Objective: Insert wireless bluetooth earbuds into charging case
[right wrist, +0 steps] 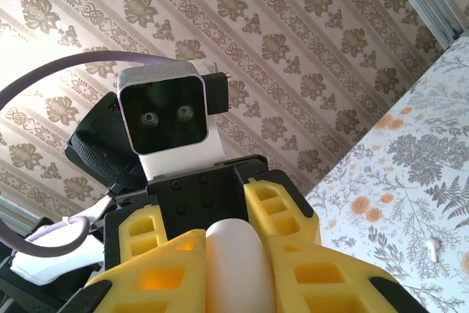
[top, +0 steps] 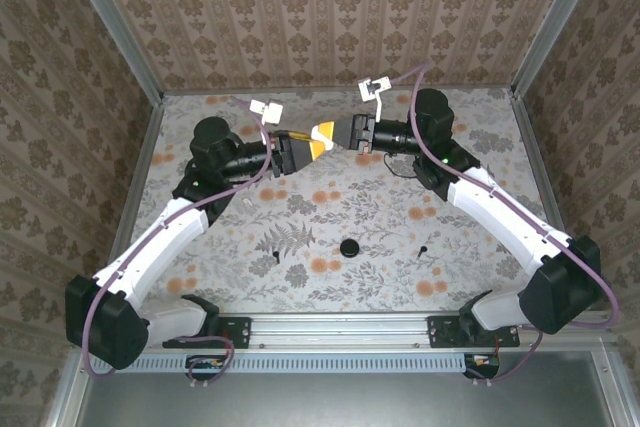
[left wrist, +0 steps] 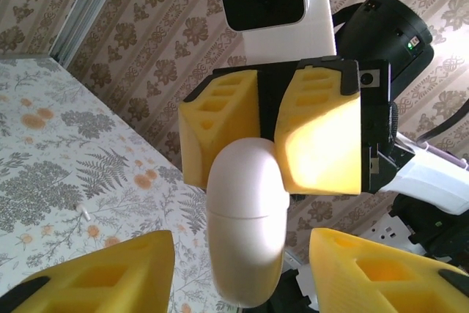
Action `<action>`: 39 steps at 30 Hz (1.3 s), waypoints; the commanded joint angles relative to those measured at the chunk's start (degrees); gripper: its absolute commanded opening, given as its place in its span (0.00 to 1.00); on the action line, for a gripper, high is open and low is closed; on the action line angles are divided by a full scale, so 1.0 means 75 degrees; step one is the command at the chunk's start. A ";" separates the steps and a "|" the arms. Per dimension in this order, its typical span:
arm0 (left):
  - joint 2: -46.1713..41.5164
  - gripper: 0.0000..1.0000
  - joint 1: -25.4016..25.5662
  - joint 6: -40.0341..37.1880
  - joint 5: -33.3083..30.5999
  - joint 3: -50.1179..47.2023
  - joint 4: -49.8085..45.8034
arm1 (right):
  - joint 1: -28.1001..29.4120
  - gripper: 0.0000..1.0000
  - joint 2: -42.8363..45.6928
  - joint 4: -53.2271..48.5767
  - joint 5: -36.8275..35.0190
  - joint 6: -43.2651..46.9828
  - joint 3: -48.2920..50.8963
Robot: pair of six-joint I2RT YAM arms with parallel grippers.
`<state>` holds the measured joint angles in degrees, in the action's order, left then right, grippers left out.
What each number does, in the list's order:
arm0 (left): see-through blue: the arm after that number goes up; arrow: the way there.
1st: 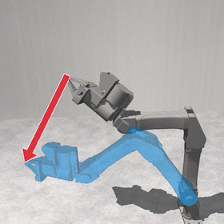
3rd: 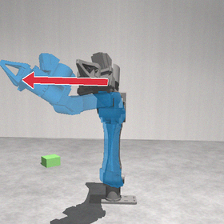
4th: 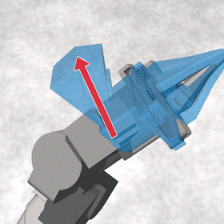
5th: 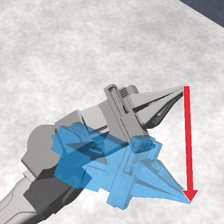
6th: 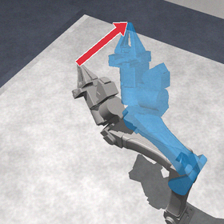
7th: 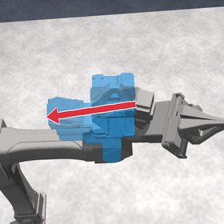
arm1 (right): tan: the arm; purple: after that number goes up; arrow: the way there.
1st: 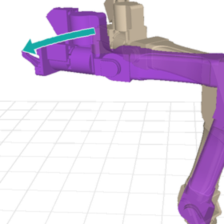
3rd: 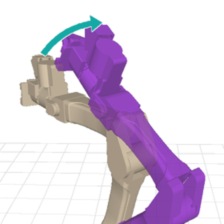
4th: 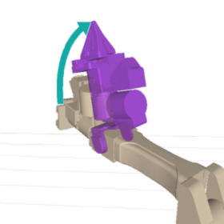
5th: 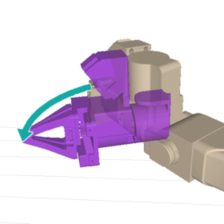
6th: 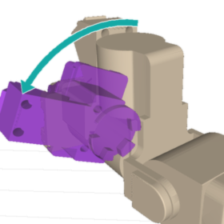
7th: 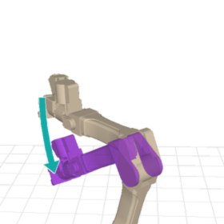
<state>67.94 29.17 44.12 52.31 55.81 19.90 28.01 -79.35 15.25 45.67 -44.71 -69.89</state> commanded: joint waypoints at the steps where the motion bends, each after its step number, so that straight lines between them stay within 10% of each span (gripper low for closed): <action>1: 0.0070 0.37 0.0002 0.0075 0.0194 0.0075 0.0306 | 0.0052 0.09 0.0126 0.0311 0.0110 0.0161 0.0010; 8: -0.0034 0.00 -0.0011 -0.0609 0.0177 0.0192 -0.0445 | 0.0033 0.21 0.0115 0.0017 -0.0086 0.0134 -0.0044; 32: -0.0877 0.00 -0.0651 -0.2406 0.0460 -0.0047 -0.1317 | -0.0547 0.43 -0.0107 -0.1023 -0.0287 -0.0062 -0.0016; 39: -0.1892 0.00 -0.1394 -0.3559 -0.0199 -0.0319 -0.2989 | -0.0547 0.45 0.0002 -0.2881 -0.1618 0.0422 -0.0316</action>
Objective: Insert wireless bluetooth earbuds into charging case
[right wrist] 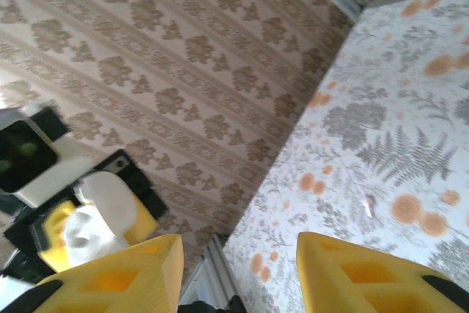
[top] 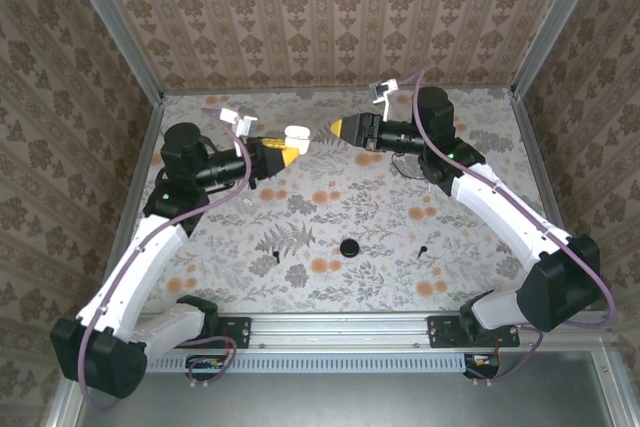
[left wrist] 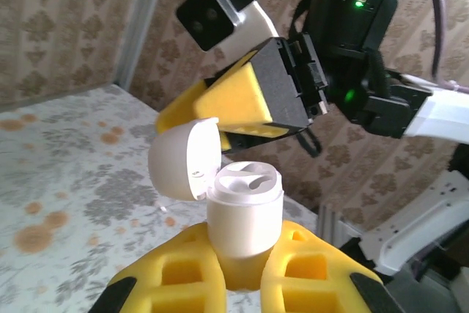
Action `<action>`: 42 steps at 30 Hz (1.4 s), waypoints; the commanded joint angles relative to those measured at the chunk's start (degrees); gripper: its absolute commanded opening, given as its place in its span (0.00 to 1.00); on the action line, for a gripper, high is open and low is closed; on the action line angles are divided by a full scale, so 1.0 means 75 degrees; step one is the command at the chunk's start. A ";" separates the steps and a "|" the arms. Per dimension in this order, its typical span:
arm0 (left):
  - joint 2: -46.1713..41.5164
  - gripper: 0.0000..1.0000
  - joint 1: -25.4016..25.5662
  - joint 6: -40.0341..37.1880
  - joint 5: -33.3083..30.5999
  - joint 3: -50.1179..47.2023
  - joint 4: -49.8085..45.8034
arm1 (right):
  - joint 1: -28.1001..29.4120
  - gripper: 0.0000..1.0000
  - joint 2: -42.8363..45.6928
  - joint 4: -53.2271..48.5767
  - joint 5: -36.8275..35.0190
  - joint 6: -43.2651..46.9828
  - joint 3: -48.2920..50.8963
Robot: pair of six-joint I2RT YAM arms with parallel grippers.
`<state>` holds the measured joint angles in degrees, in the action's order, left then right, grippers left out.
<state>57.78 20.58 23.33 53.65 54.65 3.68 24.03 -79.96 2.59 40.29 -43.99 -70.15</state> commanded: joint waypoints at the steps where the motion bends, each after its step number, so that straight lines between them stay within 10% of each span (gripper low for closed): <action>1: -0.0705 0.00 -0.0388 -0.0797 -0.0490 -0.0215 -0.0975 | 0.0011 0.45 -0.0090 -0.1548 -0.1100 0.0398 -0.0377; 27: -0.4623 0.00 -0.1525 -0.1596 -0.4045 -0.1825 -0.3913 | 0.2918 0.40 -0.6868 -0.5209 -0.3312 0.1595 -0.6618; 42: -0.4792 0.00 -0.1525 -0.1716 -0.4364 -0.1768 -0.4762 | 0.3511 0.37 -0.9143 -0.6036 -0.4296 0.1927 -0.9311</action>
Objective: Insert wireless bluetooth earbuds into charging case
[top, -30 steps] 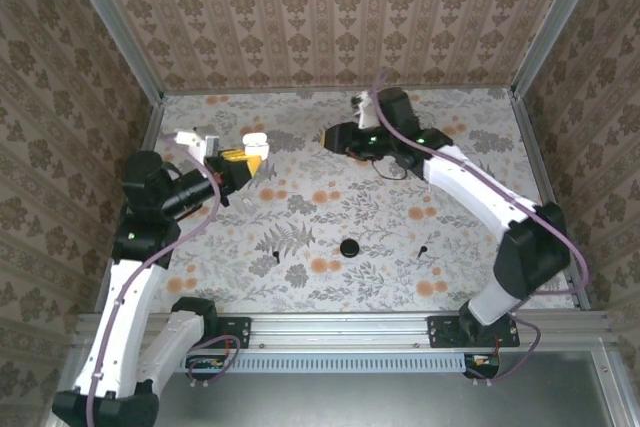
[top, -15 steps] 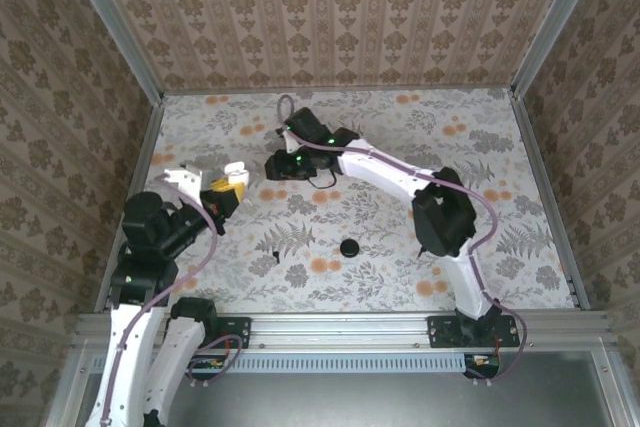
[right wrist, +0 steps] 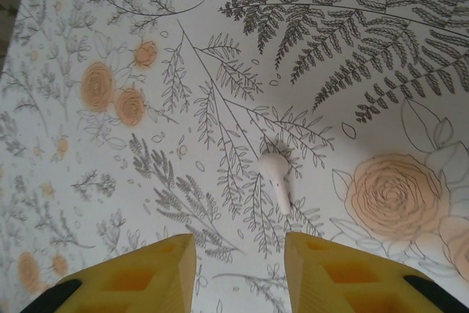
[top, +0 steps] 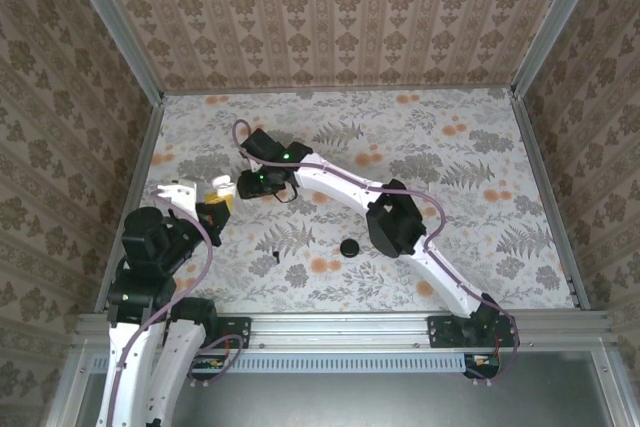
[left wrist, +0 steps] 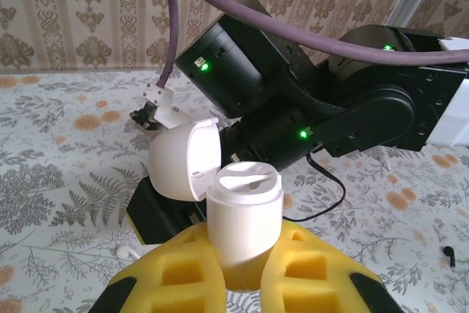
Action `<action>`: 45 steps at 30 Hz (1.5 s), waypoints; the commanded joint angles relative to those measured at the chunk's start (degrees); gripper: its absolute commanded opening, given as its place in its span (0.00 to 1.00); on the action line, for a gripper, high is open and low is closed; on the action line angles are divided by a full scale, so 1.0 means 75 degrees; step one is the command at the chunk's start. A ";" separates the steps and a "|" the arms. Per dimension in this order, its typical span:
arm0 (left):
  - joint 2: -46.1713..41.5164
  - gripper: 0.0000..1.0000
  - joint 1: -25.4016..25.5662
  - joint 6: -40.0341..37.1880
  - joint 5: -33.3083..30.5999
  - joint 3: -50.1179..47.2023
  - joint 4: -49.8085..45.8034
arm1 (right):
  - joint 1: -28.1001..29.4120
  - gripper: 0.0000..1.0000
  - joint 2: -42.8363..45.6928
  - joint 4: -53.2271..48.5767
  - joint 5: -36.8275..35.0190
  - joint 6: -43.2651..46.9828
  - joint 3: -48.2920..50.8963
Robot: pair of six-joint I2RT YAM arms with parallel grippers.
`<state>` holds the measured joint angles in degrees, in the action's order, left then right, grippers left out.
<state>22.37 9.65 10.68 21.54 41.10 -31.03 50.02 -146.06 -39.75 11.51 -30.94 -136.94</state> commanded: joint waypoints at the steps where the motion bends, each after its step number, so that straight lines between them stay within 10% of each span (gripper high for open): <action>1: -0.0067 0.00 -0.0069 -0.0029 -0.0071 0.0039 -0.0151 | 0.0062 0.37 -0.0402 -0.0356 -0.0516 0.0192 -0.0457; 24: -0.0246 0.00 -0.0068 -0.0099 -0.0036 -0.0162 -0.0293 | 0.0369 0.36 -0.1389 0.0165 -0.1103 0.1058 -0.0909; 32: -0.0266 0.00 -0.0068 0.0058 0.0103 -0.0364 -0.0059 | 0.0401 0.21 -0.1296 -0.0219 -0.1199 0.1480 -0.0920; 45: -0.0251 0.00 -0.0062 0.0841 0.0376 -0.0554 0.0394 | -0.0089 0.12 0.0668 0.1069 -0.1194 0.1211 0.2182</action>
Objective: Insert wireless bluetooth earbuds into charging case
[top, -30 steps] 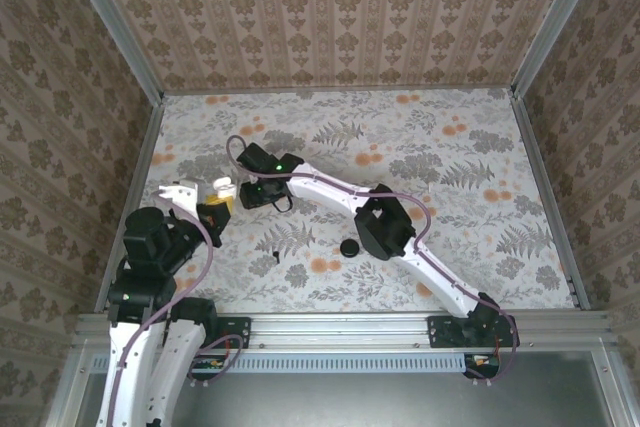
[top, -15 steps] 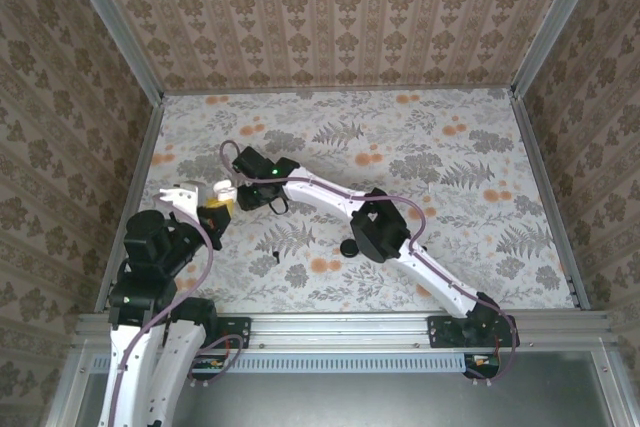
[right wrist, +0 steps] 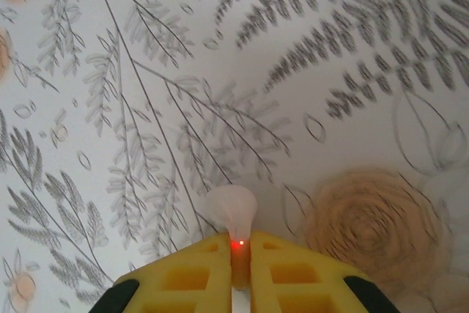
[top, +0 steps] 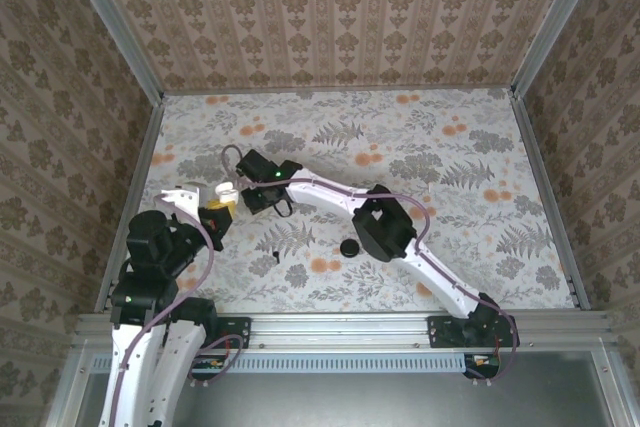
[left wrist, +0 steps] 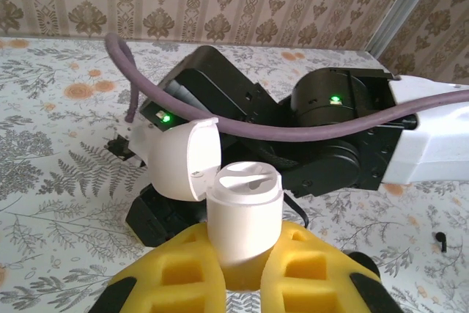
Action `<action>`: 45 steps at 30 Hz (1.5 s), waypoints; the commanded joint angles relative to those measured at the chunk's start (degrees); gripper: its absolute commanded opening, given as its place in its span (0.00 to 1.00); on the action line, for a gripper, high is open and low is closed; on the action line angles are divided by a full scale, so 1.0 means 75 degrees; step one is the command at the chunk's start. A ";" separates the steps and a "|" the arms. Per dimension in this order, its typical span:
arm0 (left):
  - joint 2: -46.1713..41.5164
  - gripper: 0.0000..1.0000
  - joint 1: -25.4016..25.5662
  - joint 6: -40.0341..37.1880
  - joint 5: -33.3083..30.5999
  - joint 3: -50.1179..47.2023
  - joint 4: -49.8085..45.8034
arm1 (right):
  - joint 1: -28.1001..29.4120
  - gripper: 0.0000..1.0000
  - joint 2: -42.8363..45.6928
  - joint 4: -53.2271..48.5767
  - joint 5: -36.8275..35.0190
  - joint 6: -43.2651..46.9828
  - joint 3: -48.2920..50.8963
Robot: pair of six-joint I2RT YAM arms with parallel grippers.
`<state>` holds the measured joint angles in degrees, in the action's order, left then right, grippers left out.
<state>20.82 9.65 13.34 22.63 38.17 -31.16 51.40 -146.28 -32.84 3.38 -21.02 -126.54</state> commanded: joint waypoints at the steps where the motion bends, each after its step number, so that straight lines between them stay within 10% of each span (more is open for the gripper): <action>1: -0.0029 0.00 -0.0068 0.0587 0.0277 -0.0206 0.0512 | -0.0327 0.11 0.0881 0.0248 -0.0110 -0.0144 0.1125; 12: 0.0890 0.00 0.0273 0.1850 0.0861 -0.0830 0.2267 | -0.1145 0.10 0.2999 0.1478 -0.0337 -0.0519 0.4812; 24: 0.3267 0.00 0.3169 0.1592 -0.0743 -0.0630 0.4339 | -0.2400 0.12 0.5375 0.1364 -0.0866 -0.0761 0.8151; 31: 0.4909 0.00 0.4744 0.0792 -0.1772 -0.0030 0.5489 | -0.2696 0.26 0.6003 0.0886 -0.0934 -0.0860 0.8634; 45: 0.5037 0.00 0.4813 0.0082 -0.1983 -0.0187 0.5939 | -0.3091 0.49 0.6755 -0.0914 0.0031 -0.0039 0.7393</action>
<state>60.42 46.04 16.88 7.88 37.87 9.82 28.56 -95.94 -33.78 1.48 -25.23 -67.53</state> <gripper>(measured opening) 0.094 0.489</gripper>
